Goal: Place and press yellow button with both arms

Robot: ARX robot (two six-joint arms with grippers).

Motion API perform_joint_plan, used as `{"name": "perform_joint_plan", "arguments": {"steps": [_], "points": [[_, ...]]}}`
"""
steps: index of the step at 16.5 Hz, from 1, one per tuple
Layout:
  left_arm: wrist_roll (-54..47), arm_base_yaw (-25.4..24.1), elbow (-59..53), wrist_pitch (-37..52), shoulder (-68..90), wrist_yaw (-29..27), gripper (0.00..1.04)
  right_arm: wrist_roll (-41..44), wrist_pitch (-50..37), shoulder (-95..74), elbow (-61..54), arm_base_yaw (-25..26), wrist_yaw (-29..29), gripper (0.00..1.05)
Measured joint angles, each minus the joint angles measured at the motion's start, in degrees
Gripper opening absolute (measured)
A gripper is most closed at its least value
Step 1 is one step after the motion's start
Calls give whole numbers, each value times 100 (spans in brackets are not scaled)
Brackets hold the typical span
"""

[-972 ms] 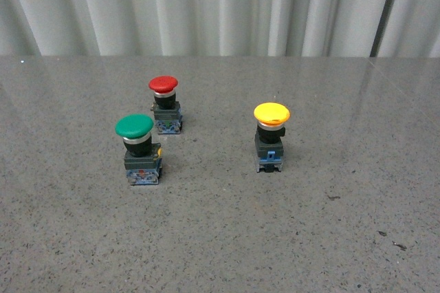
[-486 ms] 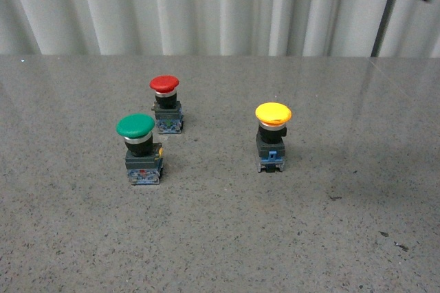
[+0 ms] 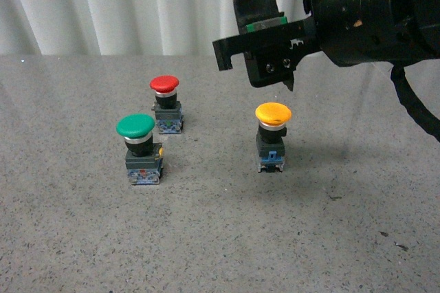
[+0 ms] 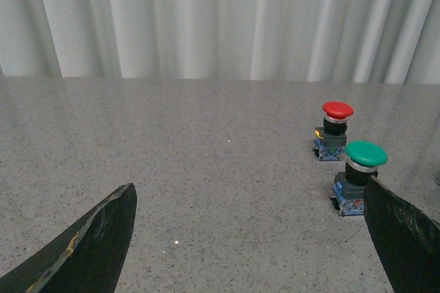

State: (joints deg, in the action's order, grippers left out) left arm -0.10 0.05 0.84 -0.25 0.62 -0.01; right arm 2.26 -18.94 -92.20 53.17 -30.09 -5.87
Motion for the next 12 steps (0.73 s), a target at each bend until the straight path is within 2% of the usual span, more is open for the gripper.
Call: {"name": "perform_joint_plan", "arguments": {"steps": [5,6,12], "points": [[0,0,0,0,0,0,98,17,83,-236,-2,9,-48,6],[0,0,0,0,-2,0,98,50,79,-236,-2,9,-50,2],[-2,0,0,0,-2,0,98,61,63,-525,-4,-107,-50,2]]}}
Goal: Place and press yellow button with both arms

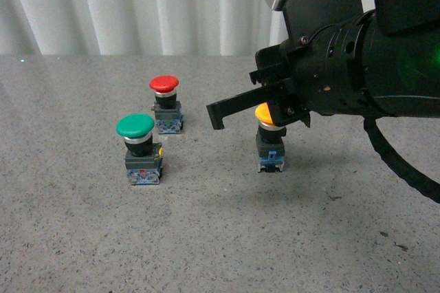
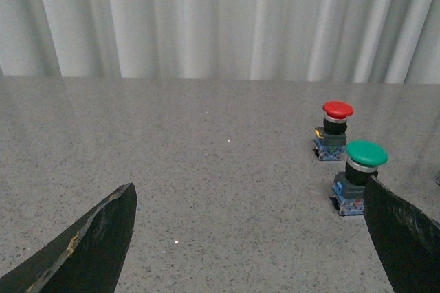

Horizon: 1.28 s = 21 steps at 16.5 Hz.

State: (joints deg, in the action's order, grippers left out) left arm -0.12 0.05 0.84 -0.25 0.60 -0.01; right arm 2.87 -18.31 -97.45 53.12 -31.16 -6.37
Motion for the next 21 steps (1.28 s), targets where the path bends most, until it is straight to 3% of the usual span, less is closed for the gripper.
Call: {"name": "perform_joint_plan", "arguments": {"steps": [21], "points": [[2,0,0,2,2,0,98,-278,199,-393,50,-81,-48,2]]}}
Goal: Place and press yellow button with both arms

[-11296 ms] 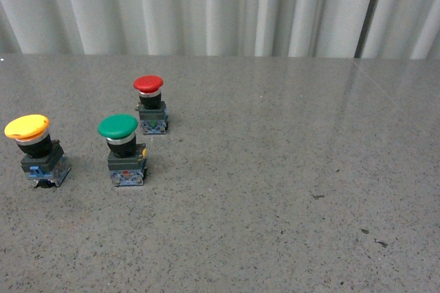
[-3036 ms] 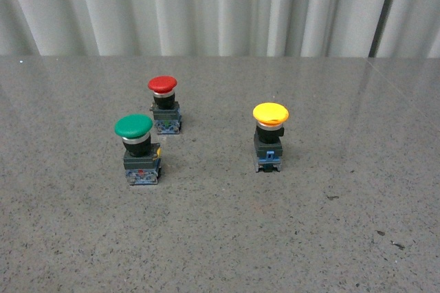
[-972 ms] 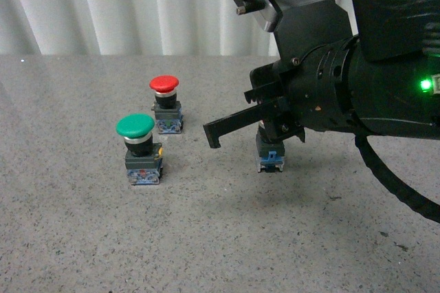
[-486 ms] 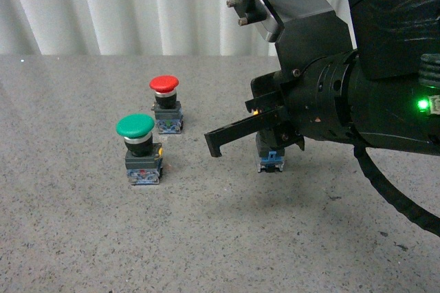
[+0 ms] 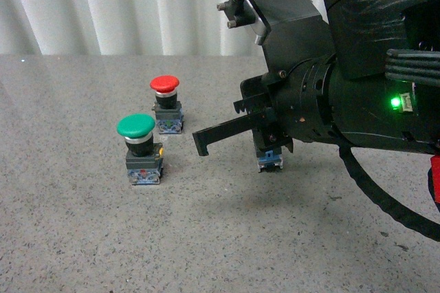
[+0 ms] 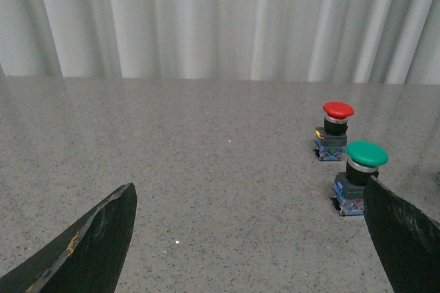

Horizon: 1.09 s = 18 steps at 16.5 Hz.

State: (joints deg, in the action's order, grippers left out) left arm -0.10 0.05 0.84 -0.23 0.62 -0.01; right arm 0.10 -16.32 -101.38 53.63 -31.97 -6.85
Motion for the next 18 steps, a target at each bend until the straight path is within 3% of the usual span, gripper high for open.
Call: {"name": "perform_joint_plan", "arguments": {"steps": [4,9,14,15,16,18], "points": [[-2,0,0,-4,0,0,98,-546,-57,557,57,129,-42,2],[0,0,0,-2,0,0,98,-1486,-245,2026,197,339,457,2],[0,0,0,-2,0,0,98,-1554,-111,3993,-955,813,621,2],[0,0,0,-2,0,2,98,-1163,-173,4433,-1377,791,-365,2],[0,0,0,-2,0,0,98,-730,-144,4959,-1923,988,-927,2],[0,0,0,-2,0,0,98,-275,33,6210,-3139,1971,-680,2]]}}
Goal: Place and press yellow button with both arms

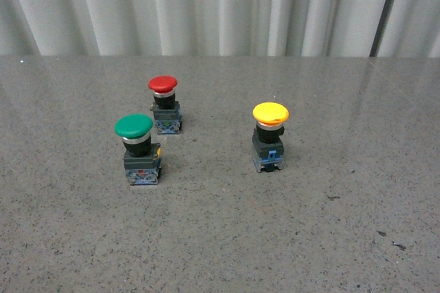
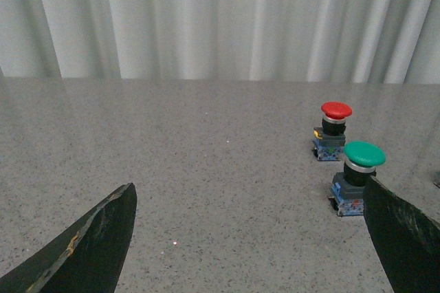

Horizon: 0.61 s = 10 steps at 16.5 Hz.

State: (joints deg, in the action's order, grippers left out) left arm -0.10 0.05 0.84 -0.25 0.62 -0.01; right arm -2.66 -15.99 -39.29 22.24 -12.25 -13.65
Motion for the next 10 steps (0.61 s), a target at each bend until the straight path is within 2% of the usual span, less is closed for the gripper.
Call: {"name": "perform_joint_plan", "arguments": {"steps": [2,6,7,8,10], "points": [[0,0,0,2,0,2,98,127,-140,603,-581,304,409,2],[0,0,0,0,0,2,98,190,-162,1117,-1235,645,756,2],[0,0,0,2,0,0,98,214,-146,1263,-1322,968,1150,2],[2,0,0,0,0,-11,98,214,-136,1447,-1434,1263,1294,2],[0,0,0,2,0,0,98,225,-24,1676,-1624,1224,1366,2]]}}
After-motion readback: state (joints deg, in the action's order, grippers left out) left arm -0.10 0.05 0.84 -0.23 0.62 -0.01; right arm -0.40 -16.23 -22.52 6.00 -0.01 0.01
